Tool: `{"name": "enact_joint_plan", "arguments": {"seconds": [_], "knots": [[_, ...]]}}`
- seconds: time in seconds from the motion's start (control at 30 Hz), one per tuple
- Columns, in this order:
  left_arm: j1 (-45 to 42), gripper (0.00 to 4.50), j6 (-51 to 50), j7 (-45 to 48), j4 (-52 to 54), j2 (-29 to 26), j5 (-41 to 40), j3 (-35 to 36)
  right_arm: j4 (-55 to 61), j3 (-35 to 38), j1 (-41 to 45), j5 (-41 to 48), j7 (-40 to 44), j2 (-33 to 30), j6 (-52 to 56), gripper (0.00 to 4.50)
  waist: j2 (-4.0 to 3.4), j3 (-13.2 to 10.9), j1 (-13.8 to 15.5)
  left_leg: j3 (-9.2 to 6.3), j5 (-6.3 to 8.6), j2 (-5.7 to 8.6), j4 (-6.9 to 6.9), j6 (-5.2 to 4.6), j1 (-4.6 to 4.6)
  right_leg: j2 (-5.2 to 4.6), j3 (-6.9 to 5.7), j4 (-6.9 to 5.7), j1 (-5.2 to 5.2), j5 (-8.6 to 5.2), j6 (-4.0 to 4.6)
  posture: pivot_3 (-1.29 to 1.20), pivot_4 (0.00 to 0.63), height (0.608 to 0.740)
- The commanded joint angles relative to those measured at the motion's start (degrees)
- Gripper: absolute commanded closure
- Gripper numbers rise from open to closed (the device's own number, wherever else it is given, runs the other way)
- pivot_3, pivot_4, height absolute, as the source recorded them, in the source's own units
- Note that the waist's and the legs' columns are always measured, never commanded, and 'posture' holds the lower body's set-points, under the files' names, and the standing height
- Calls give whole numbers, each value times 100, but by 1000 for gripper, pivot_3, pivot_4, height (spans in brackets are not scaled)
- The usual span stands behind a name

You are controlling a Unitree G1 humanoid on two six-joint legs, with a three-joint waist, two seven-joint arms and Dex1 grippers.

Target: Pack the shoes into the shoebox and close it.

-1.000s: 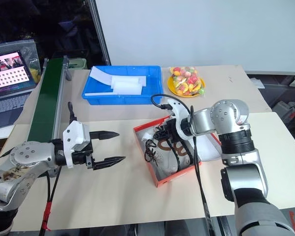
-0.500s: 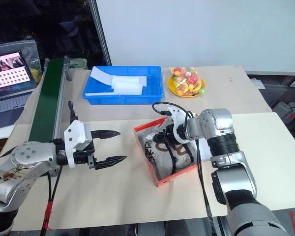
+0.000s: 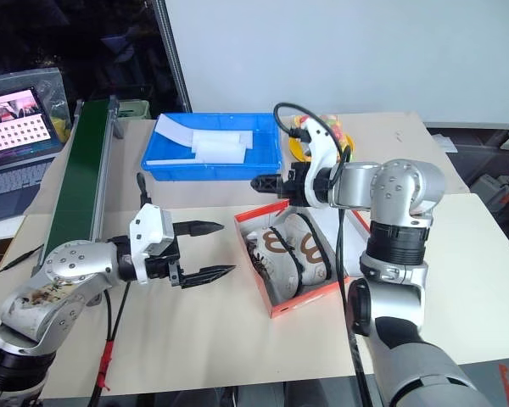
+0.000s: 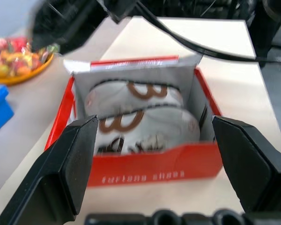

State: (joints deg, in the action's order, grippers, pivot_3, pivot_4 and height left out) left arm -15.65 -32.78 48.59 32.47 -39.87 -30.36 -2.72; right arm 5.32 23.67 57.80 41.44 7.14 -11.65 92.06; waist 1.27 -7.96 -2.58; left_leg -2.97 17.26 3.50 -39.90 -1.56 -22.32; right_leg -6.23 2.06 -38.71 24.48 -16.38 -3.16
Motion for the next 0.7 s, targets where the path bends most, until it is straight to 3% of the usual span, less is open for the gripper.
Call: {"name": "enact_joint_plan", "arguments": {"seconds": [0.03, 0.13, 0.27, 0.4, 0.5, 0.57, 0.6, 0.7], "knots": [[-97, 362, 63, -38, 24, 69, 13, -35, 1294, 940, -435, 477, 75, -423, 6, 122, 0, 0, 43, 0, 0, 1, 0, 0, 0, 0, 0, -1, 1, 0, 0, 0, 150, 724], [-156, 362, 96, -18, -13, 91, 64, -112, 2326, 1564, -1609, 857, 566, -1175, 42, 122, 1, 1, 155, -27, 2, 15, -2, -4, -1, -5, -10, -6, -8, 0, -1, 0, 150, 724], [-386, 362, 68, 46, -244, 180, 33, -157, 3254, 2609, -2940, 1688, 860, -1438, 44, 1057, -5, 2, 176, -22, 14, 30, 2, -24, -2, -22, -16, -1, -11, 0, -1, 0, 150, 724], [-552, 362, 179, 294, -478, 185, 72, -260, 3847, 2657, -4150, 2226, 903, -1630, 44, 2470, -7, 4, 58, -6, 15, 22, 1, -26, 9, -18, -10, 15, -23, 0, -3, 0, 150, 724], [-693, 362, 283, 444, -660, 247, 104, -330, 4337, 2264, -5432, 2199, 1151, -1877, -100, 3495, -6, 4, 58, 3, 21, 16, 0, -40, 25, -10, 3, 19, -35, 1, -4, 0, 150, 724], [-747, 362, 393, 539, -767, 264, 168, -384, 4381, 1409, -6325, 1346, 969, -2337, -581, 4273, -7, 4, 87, 2, 35, 13, -6, -64, 36, -4, 5, 28, -42, 1, -4, 0, 150, 724], [-756, 362, 433, 568, -799, 268, 188, -397, 4381, 1106, -6610, 1044, 936, -2525, -823, 4482, -7, 4, 102, 4, 35, 16, -8, -64, 39, -6, 9, 25, -43, 1, -5, 0, 150, 724], [-774, 362, 484, 614, -854, 283, 197, -403, 4161, 309, -7267, 152, 756, -2880, -1560, 4482, -6, 4, 99, 15, 34, 18, -17, -65, 50, -6, 24, 22, -47, 6, -12, 0, 150, 724]]}}
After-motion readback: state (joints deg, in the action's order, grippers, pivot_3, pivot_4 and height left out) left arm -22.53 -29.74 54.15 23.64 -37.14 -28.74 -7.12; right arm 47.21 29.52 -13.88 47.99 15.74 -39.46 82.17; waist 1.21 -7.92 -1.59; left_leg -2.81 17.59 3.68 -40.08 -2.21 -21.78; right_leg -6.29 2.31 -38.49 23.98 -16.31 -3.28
